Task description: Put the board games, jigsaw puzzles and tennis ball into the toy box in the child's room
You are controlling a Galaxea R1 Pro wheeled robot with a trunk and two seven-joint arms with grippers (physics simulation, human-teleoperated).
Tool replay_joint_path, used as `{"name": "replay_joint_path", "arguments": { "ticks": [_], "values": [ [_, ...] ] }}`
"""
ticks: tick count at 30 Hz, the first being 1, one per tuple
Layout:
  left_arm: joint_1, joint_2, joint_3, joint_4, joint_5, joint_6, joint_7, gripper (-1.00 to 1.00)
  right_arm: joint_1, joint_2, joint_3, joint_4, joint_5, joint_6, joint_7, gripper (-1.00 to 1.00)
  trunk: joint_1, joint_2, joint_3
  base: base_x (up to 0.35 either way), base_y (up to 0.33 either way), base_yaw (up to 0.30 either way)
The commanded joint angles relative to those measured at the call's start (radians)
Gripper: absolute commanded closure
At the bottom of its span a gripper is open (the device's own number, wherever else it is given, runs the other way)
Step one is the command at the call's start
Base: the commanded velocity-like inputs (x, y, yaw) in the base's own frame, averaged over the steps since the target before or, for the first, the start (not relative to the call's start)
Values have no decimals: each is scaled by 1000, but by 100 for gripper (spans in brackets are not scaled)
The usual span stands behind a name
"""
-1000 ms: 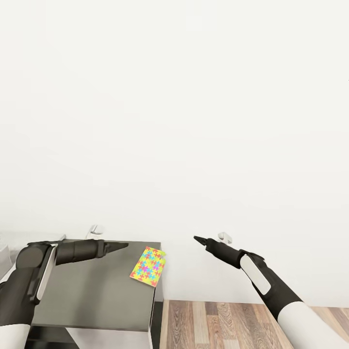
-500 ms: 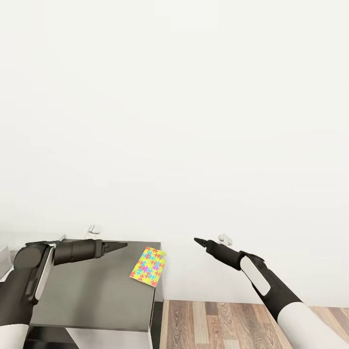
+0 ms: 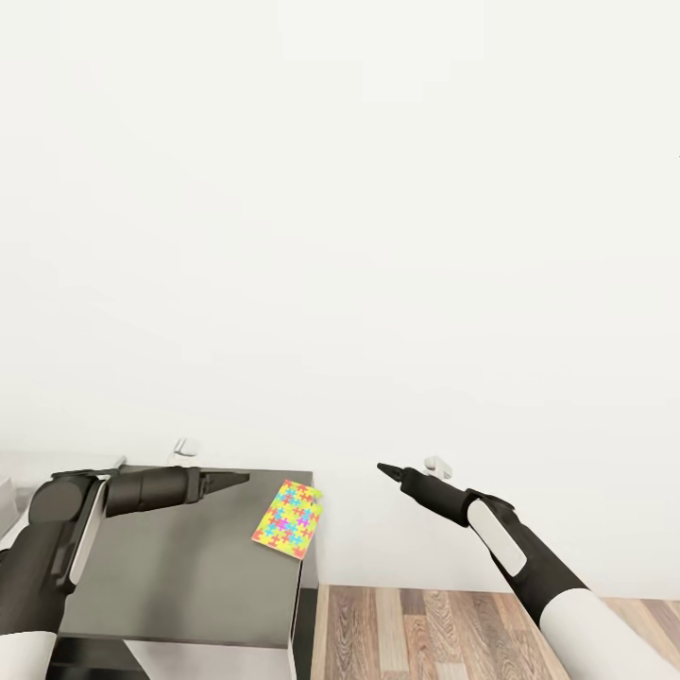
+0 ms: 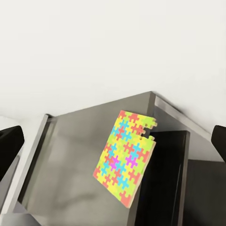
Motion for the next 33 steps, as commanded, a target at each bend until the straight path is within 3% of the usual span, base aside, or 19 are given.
{"name": "replay_joint_path", "arguments": {
  "ticks": [1,24,33],
  "values": [
    [-1,0,0,-1,-6,11,-8,-100,-1,-1,2,-1,-6,3,0,-100,4,-9,-5,0,0,0],
    [-1,-1,-2,-1,-7,13,-8,-100,-1,3,1,4,-14,10,-1,-100,93,-170,-77,0,0,0],
    [-1,-1,-2,-1,-7,15,-8,-100,-2,3,-19,48,-58,54,3,-100,127,-233,-106,0,0,0]
  ]
}}
